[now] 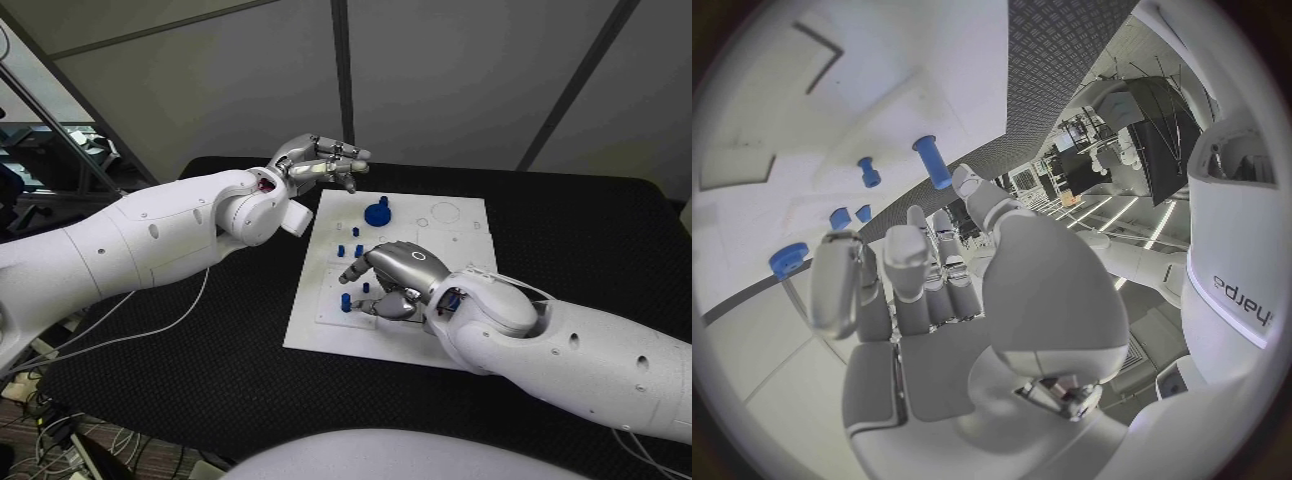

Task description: Assemble the parts on the task board

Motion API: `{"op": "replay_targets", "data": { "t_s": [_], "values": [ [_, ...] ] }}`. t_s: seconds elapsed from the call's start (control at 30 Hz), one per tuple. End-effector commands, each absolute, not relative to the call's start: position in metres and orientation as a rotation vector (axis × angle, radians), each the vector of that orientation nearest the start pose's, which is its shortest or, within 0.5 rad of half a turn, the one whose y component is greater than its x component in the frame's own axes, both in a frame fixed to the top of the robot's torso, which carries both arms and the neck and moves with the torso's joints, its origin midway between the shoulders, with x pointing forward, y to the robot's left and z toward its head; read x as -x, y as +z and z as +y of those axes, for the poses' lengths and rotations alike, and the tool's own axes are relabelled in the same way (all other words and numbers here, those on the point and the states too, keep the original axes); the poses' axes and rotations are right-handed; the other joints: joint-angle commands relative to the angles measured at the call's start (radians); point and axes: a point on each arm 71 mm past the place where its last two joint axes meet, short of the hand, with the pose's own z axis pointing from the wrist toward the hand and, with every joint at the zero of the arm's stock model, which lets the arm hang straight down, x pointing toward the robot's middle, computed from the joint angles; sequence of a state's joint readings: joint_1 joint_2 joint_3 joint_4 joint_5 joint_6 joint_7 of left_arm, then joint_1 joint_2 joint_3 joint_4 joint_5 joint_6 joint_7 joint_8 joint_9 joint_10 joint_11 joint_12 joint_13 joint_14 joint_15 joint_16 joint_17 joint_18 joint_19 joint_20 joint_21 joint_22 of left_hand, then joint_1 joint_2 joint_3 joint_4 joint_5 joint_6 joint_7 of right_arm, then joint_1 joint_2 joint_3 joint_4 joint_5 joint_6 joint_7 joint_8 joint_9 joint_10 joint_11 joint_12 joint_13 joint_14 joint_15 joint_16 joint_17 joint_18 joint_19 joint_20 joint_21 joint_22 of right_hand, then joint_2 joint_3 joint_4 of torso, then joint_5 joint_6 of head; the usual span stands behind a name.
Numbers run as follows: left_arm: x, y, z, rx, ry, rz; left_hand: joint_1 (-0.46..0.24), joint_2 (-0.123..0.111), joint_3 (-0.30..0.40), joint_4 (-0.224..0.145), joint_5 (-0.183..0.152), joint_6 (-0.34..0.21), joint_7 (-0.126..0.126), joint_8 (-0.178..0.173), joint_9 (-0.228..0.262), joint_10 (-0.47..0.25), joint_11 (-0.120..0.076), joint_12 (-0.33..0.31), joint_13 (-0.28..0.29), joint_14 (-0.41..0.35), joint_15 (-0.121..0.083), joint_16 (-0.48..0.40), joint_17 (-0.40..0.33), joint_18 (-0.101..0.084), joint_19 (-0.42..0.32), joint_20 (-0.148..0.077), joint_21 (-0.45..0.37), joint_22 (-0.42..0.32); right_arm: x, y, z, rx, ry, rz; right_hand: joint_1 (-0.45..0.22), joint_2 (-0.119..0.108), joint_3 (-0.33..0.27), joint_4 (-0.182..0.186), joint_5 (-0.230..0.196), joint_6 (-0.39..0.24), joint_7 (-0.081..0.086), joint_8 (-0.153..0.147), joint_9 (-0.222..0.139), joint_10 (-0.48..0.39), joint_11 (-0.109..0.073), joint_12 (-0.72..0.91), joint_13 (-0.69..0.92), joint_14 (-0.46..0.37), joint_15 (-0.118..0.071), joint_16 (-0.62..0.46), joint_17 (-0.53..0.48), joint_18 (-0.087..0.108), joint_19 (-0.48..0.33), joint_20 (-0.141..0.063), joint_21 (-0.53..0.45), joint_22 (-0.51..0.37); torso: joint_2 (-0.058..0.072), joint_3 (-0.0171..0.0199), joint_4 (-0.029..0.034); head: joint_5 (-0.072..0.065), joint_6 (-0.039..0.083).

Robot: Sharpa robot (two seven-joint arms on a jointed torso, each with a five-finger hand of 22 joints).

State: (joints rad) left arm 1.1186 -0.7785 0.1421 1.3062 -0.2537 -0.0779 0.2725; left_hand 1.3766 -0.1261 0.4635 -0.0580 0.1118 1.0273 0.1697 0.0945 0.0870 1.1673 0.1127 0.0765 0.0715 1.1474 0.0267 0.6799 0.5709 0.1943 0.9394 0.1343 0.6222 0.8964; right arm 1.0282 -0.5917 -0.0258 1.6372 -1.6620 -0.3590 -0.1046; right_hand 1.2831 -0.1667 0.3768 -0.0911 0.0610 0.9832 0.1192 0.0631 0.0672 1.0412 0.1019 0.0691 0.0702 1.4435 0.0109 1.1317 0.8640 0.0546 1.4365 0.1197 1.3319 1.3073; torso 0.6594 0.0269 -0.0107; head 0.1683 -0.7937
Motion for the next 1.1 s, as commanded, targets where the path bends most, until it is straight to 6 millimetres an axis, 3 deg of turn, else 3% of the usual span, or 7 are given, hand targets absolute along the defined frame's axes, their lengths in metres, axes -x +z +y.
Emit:
{"op": "replay_targets", "data": {
  "t_s": [0.03,0.1,0.33,0.4,0.53,0.7,1.1],
  "values": [
    [-0.528,-0.174,0.233,0.938,-1.556,1.527,-0.002,0.005,-0.007,0.002,-0.002,-0.004,0.005,-0.006,0.000,-0.007,0.000,-0.002,0.001,0.001,0.008,-0.006,-0.001,-0.013,0.000,0.004,-0.004,-0.001,-0.403,-0.214,-0.063,0.296,0.988,1.562,0.001,0.012,-0.008,0.010,-0.002,0.026,0.020,0.014,0.005,0.057,-0.010,0.026,0.011,0.002,-0.006,0.000,0.005,0.014,-0.002,-0.005,0.001,0.011,-0.002,-0.0015,-0.0019,-0.020,0.013],
    [-0.528,-0.174,0.235,0.939,-1.551,1.527,-0.002,0.005,-0.007,0.002,-0.002,-0.004,0.005,-0.006,0.000,-0.007,0.000,-0.002,0.001,0.001,0.008,-0.006,-0.001,-0.013,0.000,0.004,-0.004,-0.001,-0.408,-0.207,-0.089,0.194,0.907,1.590,-0.046,0.023,-0.015,0.050,-0.002,0.085,0.011,0.039,0.017,0.182,-0.037,0.080,0.038,0.018,-0.025,0.037,0.055,0.003,0.023,-0.020,0.041,0.053,-0.005,-0.0024,-0.0057,-0.040,0.022],
    [-0.526,-0.176,0.240,0.942,-1.539,1.530,-0.002,0.005,-0.007,0.002,-0.003,-0.004,0.005,-0.006,0.000,-0.007,0.000,-0.002,0.001,0.001,0.008,-0.006,-0.001,-0.013,0.000,0.004,-0.004,-0.001,-0.415,-0.198,-0.159,-0.146,0.715,1.711,-0.156,-0.026,-0.100,0.144,-0.009,0.139,-0.042,0.055,0.045,0.441,-0.105,0.261,0.169,0.044,-0.083,0.106,0.140,-0.025,0.081,-0.077,0.141,0.157,-0.013,-0.0032,-0.0193,-0.077,0.043],
    [-0.526,-0.177,0.241,0.942,-1.536,1.532,-0.003,0.004,-0.008,0.002,-0.003,-0.005,0.005,-0.007,0.000,-0.008,0.000,-0.002,0.001,0.001,0.008,-0.007,-0.002,-0.013,0.000,0.004,-0.005,-0.002,-0.413,-0.199,-0.175,-0.209,0.666,1.751,-0.181,-0.029,-0.150,0.199,-0.006,0.155,-0.058,0.066,0.079,0.460,-0.128,0.566,0.482,0.049,-0.103,0.128,0.164,-0.032,0.094,-0.098,0.164,0.181,-0.014,-0.0022,-0.0248,-0.084,0.046],
    [-0.525,-0.178,0.242,0.943,-1.532,1.536,-0.003,0.004,-0.008,0.002,-0.003,-0.005,0.005,-0.007,0.000,-0.008,0.000,-0.002,0.001,0.001,0.008,-0.007,-0.002,-0.013,0.000,0.004,-0.005,-0.002,-0.407,-0.199,-0.191,-0.261,0.589,1.821,-0.140,-0.022,-0.240,0.306,-0.001,0.156,-0.071,0.084,0.186,0.396,-0.124,0.947,0.903,0.055,-0.108,0.184,0.236,-0.042,0.111,-0.101,0.198,0.219,-0.016,-0.0020,-0.0293,-0.097,0.047],
    [-0.525,-0.179,0.241,0.942,-1.534,1.540,-0.003,0.004,-0.008,0.002,-0.003,-0.005,0.005,-0.007,0.000,-0.008,0.000,-0.002,0.001,0.001,0.008,-0.007,-0.002,-0.013,0.000,0.004,-0.005,-0.002,-0.402,-0.201,-0.197,-0.250,0.508,1.874,-0.119,-0.025,-0.279,0.376,-0.003,0.139,-0.068,0.088,0.263,0.376,-0.125,1.036,1.013,0.059,-0.105,0.212,0.276,-0.048,0.122,-0.101,0.217,0.241,-0.014,-0.0020,-0.0278,-0.111,0.042],
    [-0.524,-0.179,0.242,0.941,-1.532,1.541,-0.004,0.005,-0.009,0.002,-0.003,-0.005,0.005,-0.007,0.000,-0.008,0.000,-0.002,0.001,0.001,0.008,-0.008,-0.002,-0.013,0.000,0.005,-0.006,-0.002,-0.397,-0.219,-0.196,-0.224,0.372,1.928,-0.168,-0.020,-0.363,0.385,0.072,0.126,-0.068,0.084,0.345,0.376,-0.126,1.090,1.088,0.063,-0.103,0.245,0.325,-0.054,0.134,-0.100,0.238,0.263,-0.014,-0.0044,-0.0224,-0.127,0.032]
  ]
}}
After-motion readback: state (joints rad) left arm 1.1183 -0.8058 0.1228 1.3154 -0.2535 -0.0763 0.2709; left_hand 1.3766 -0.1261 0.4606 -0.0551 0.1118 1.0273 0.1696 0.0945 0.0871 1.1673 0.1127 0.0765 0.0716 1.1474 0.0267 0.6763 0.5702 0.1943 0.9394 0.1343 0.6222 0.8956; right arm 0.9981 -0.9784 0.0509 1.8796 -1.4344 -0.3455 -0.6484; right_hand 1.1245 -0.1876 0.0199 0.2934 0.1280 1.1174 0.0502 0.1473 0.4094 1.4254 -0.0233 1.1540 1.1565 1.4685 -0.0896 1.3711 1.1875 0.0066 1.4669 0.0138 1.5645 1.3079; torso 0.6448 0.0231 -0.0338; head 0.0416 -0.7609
